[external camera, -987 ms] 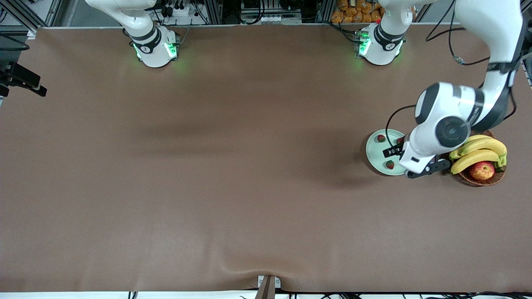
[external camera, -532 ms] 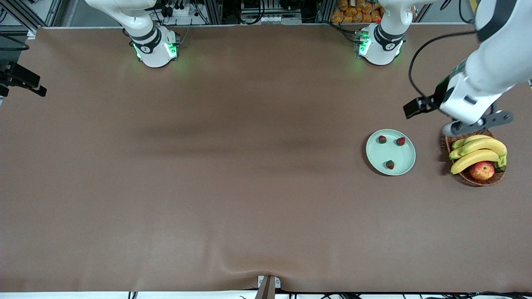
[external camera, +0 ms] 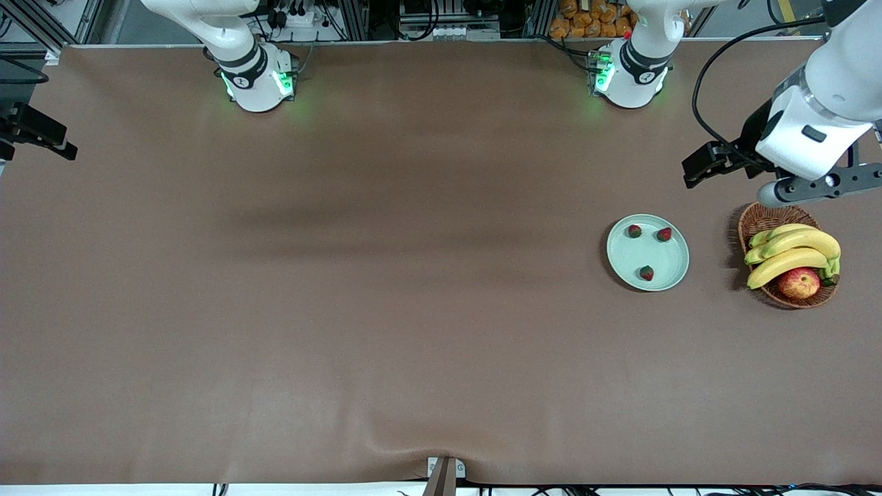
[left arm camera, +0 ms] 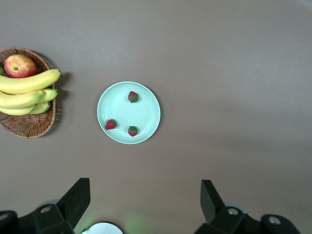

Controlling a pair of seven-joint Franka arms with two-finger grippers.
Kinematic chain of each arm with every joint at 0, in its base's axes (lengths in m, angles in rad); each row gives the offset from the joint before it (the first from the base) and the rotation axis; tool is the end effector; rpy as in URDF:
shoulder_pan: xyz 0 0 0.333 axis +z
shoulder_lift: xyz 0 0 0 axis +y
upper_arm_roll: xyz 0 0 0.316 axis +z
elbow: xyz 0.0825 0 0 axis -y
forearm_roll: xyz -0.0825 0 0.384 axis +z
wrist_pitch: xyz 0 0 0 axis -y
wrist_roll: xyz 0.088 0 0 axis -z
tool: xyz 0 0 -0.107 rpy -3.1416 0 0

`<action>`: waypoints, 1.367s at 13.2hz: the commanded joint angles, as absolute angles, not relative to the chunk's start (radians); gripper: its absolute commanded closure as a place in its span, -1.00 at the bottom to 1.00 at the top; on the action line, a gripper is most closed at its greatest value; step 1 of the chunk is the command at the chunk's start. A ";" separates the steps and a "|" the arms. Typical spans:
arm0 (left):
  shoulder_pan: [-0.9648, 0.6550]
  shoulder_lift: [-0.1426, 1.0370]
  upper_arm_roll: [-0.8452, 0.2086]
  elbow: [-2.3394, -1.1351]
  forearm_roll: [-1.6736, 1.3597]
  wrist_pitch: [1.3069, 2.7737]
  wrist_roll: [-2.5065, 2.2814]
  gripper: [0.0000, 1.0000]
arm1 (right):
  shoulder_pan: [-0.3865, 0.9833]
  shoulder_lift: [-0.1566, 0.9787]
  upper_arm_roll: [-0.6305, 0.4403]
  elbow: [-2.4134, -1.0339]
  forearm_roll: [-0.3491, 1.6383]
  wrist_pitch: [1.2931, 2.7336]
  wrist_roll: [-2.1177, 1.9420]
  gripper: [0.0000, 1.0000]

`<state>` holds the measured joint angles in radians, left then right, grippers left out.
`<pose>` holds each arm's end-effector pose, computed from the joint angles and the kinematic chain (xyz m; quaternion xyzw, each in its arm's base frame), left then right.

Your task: Collect all strawberries into plate

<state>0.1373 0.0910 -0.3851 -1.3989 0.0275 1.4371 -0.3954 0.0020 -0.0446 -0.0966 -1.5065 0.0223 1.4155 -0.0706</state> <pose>0.5534 -0.1248 0.6455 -0.9969 -0.0756 0.0230 0.0041 0.5219 -0.0482 0.6651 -0.9996 0.0104 0.0221 0.0151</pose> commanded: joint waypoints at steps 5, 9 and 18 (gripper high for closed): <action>-0.026 0.022 -0.117 -1.460 0.032 1.439 -0.247 -1.00 | -0.008 -0.035 -0.089 -1.485 0.020 1.408 -0.080 -1.00; -0.063 -0.038 -0.046 -1.552 0.020 1.503 -0.141 -1.00 | -0.008 -0.035 -0.089 -1.485 0.020 1.408 -0.080 -1.00; -0.051 -0.066 -0.046 -1.554 0.029 1.485 -0.155 -1.00 | -0.011 -0.035 -0.089 -1.485 0.020 1.408 -0.080 -1.00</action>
